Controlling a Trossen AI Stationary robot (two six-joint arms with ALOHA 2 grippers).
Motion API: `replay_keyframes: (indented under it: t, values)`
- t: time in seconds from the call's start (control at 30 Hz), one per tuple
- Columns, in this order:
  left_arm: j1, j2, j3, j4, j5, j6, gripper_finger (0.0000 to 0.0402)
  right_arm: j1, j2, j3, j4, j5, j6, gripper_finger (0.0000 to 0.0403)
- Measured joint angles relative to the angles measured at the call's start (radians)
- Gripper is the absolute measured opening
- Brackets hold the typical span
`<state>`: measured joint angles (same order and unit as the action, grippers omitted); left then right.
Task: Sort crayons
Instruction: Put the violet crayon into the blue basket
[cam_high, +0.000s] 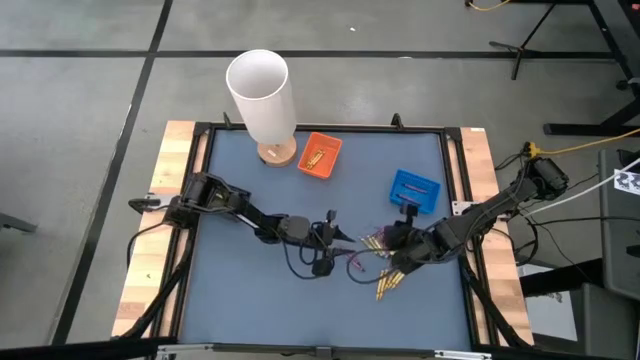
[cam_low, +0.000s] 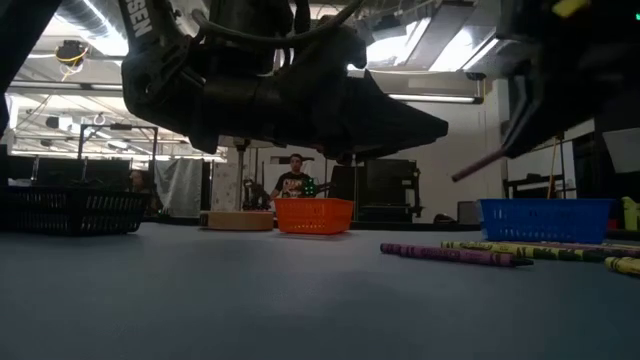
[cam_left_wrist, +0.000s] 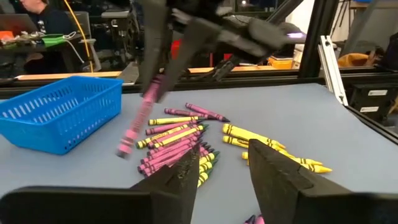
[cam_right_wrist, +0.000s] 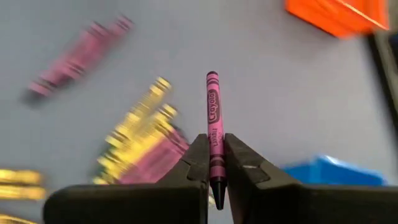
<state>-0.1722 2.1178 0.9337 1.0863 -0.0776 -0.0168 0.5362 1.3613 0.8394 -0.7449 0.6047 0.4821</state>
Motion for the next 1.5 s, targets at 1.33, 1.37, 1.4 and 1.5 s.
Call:
replay_keyframes:
  t: [1.33,1.37,1.4,1.5]
  values:
    - [0.000,0.000,0.000,-0.002,0.060,-0.001,0.0124,0.000,0.000,-0.001,-0.669,0.163,0.271,0.0044]
    - [0.000,0.000,0.000,-0.003,0.071,-0.001,0.0124,0.000,0.000,-0.001,-0.669,0.163,0.271,0.0045]
    - [-0.001,0.000,0.000,-0.003,0.077,-0.001,0.0124,0.000,0.000,-0.001,-0.669,0.163,0.271,0.0048]
    - [-0.001,0.000,0.000,-0.004,0.086,-0.001,0.0124,0.000,0.000,-0.001,-0.669,0.163,0.271,0.0069]
